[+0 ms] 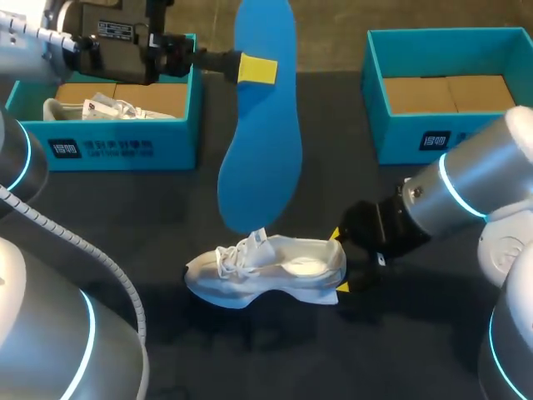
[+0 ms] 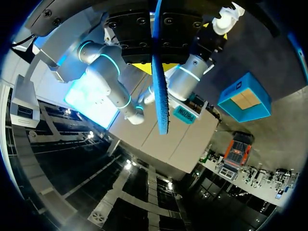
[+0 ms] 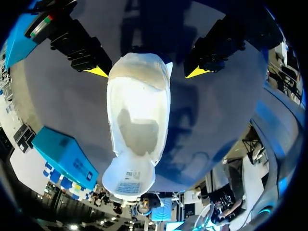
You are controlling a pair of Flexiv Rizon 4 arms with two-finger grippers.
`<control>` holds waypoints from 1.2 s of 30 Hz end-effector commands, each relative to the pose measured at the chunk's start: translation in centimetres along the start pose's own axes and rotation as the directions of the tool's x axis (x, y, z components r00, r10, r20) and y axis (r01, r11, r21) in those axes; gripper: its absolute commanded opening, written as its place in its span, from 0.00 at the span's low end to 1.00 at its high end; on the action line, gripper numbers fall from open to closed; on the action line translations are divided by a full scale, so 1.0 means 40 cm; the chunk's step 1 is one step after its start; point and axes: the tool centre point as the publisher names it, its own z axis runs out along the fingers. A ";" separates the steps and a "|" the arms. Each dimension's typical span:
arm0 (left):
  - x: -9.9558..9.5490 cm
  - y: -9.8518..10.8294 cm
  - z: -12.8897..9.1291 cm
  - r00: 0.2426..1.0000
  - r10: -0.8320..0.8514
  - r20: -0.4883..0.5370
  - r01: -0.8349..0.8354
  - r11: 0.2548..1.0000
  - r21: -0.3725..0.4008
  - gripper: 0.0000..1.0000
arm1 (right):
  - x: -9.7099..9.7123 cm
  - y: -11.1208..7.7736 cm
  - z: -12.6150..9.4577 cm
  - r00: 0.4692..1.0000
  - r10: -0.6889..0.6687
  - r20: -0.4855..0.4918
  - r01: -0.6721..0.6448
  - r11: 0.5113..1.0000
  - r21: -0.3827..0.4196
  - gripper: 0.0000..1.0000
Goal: Take the shoe out of the shoebox, open the shoe tongue, remove and reinsert the insole, then place the shoe into the shoebox
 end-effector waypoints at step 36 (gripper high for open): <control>-0.003 -0.002 0.002 1.000 0.000 -0.001 0.000 1.000 -0.003 0.00 | -0.038 0.023 -0.020 0.997 0.077 -0.007 -0.058 0.803 0.593 1.00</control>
